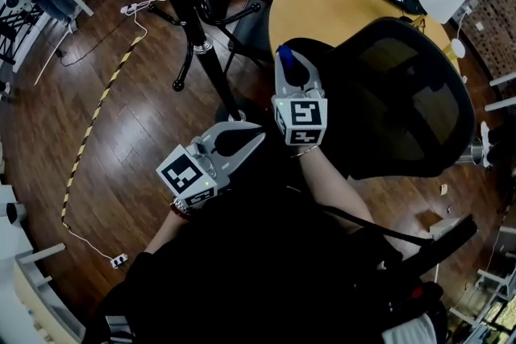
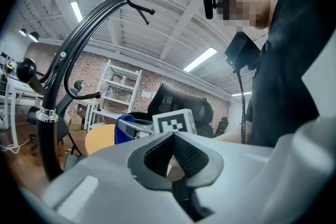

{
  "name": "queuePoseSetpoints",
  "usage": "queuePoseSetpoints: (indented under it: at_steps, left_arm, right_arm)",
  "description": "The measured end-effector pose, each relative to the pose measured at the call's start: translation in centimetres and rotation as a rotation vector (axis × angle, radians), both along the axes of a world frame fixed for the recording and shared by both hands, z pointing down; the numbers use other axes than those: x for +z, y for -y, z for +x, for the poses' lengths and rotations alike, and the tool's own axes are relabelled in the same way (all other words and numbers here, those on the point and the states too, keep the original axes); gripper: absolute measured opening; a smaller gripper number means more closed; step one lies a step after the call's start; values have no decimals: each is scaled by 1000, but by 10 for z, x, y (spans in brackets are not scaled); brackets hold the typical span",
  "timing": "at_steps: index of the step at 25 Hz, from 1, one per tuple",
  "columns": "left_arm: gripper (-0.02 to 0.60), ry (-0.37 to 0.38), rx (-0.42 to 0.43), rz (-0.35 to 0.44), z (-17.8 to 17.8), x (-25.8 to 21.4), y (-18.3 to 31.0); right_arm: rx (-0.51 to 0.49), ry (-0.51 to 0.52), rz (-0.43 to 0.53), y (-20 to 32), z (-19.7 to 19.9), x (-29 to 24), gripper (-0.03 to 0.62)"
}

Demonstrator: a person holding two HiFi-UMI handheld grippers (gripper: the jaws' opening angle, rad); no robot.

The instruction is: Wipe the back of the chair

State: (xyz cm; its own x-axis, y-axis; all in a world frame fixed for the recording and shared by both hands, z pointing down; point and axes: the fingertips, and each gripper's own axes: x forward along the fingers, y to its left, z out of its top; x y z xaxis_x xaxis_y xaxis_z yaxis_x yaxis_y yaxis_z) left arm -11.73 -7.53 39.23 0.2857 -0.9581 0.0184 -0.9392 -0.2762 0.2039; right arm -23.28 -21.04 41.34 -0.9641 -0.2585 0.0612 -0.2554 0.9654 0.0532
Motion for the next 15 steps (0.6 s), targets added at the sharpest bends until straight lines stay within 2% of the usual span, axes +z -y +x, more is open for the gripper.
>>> queuePoseSetpoints:
  at_steps: [3,6,8,11,15]
  left_arm:
    - [6,-2,26,5,-2,1,2]
    - [6,-14,66,1,-3,4,16]
    - [6,-24,102,-6,-1,8,25]
    - [6,-45,152,-21,4,14,40]
    - [6,-63,233,-36,24,20,62]
  right_arm:
    - [-82,85,-8,-10,44,-9,35]
    - [-20,76,-2,4,124,1,35]
    - [112,6,-5,24,191,22,35]
    - [405,-104,-17,59,298,51,35]
    - [784,-81,-72,95,423,54,35]
